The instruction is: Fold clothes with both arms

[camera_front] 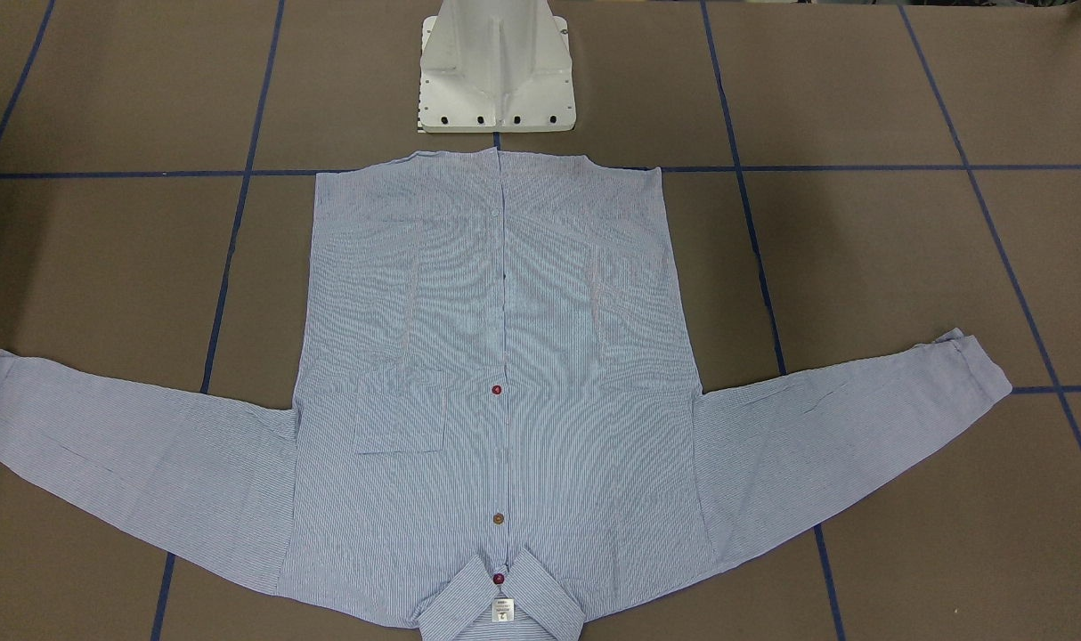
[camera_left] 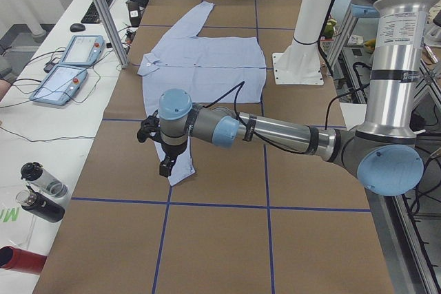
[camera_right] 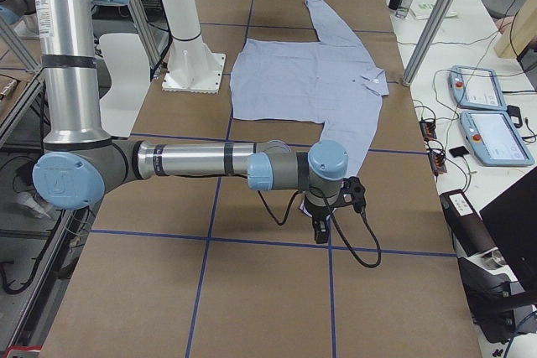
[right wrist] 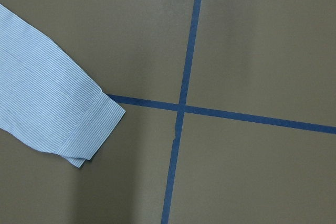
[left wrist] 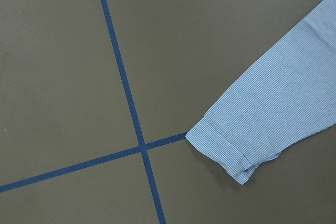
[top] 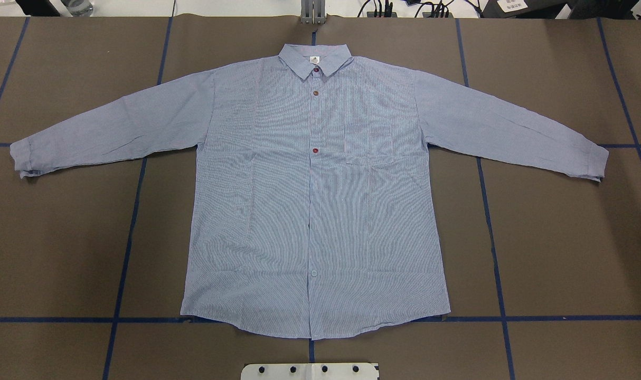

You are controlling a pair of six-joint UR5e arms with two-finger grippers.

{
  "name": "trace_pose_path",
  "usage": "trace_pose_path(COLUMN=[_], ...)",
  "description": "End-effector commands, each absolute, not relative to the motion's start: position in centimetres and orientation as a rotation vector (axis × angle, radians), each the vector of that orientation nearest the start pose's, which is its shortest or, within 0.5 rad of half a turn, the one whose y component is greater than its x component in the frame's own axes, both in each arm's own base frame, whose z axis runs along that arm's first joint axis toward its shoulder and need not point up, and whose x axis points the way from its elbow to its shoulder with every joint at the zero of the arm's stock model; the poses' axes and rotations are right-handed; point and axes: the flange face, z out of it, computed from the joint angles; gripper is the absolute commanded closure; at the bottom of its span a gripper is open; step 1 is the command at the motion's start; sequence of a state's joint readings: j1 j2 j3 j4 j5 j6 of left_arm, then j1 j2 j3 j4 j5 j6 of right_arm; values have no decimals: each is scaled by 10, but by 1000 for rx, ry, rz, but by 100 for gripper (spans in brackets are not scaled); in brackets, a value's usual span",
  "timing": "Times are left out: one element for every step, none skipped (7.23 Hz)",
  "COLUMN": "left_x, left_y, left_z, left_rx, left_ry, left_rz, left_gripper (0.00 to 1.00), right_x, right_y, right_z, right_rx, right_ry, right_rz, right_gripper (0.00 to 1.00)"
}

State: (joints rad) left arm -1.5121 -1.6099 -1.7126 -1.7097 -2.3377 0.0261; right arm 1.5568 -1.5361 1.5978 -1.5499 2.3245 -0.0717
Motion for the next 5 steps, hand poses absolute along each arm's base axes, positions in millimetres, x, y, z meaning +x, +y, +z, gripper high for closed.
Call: trace_pose_path(left_x=[-32,-33,-33,-34,-34], left_y=[-523,-520,-519,-515,-514], left_z=[539,536,537,533,535], left_rx=[314,320,320,328,325], left_ry=[773,781,776,776,774], left_rz=[213,215,213,215,213], left_gripper=[0,0,0,0,0], right_x=[58,58,58,58,57], right_y=[-509,-510,-504,-504,-504], right_z=[629,629,634,633,632], right_rx=[99,102,96,99,98], right_ry=[-751,-749,-752,-757,-762], right_rz=[-112,-113,-110,-111,-106], right_gripper=[0,0,0,0,0])
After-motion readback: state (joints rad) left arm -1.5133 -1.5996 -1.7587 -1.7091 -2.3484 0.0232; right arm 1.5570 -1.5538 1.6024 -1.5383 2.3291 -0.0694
